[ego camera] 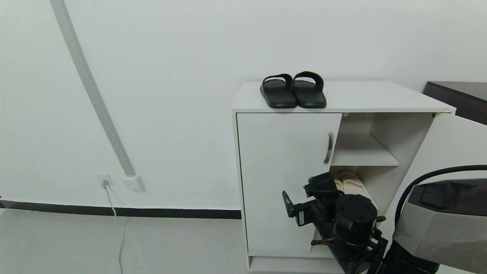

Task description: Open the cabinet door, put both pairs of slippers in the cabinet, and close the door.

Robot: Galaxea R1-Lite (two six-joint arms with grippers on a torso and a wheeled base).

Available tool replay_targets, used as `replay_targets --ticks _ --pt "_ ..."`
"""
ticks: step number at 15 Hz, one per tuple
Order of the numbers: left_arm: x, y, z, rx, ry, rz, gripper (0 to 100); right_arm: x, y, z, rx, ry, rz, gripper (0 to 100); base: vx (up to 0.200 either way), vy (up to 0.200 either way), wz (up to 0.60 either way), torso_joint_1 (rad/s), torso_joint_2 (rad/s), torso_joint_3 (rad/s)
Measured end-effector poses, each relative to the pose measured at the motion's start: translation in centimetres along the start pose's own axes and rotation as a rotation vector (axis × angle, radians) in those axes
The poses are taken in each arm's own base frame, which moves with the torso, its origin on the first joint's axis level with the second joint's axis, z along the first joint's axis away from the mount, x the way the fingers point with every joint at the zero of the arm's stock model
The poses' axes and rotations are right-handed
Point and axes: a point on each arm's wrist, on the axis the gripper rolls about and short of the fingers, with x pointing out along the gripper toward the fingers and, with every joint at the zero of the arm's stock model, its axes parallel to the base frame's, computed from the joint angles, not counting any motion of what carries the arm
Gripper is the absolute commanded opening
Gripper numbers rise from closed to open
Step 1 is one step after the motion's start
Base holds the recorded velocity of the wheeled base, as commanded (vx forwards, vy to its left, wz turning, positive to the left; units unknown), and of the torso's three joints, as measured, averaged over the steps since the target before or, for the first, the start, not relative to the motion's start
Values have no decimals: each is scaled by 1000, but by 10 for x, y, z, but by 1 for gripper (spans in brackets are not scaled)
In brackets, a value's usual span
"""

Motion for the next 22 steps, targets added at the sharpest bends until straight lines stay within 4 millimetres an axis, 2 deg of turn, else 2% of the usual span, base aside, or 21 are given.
replay_targets --ticks 9,22 --pt "0 0 0 5 1 -3 0 3 0 -1 2 0 -4 100 0 0 0 180 -496 -318" --pt "0 0 0 3 1 -3 0 3 0 -3 3 5 -8 100 0 0 0 237 -544 -309"
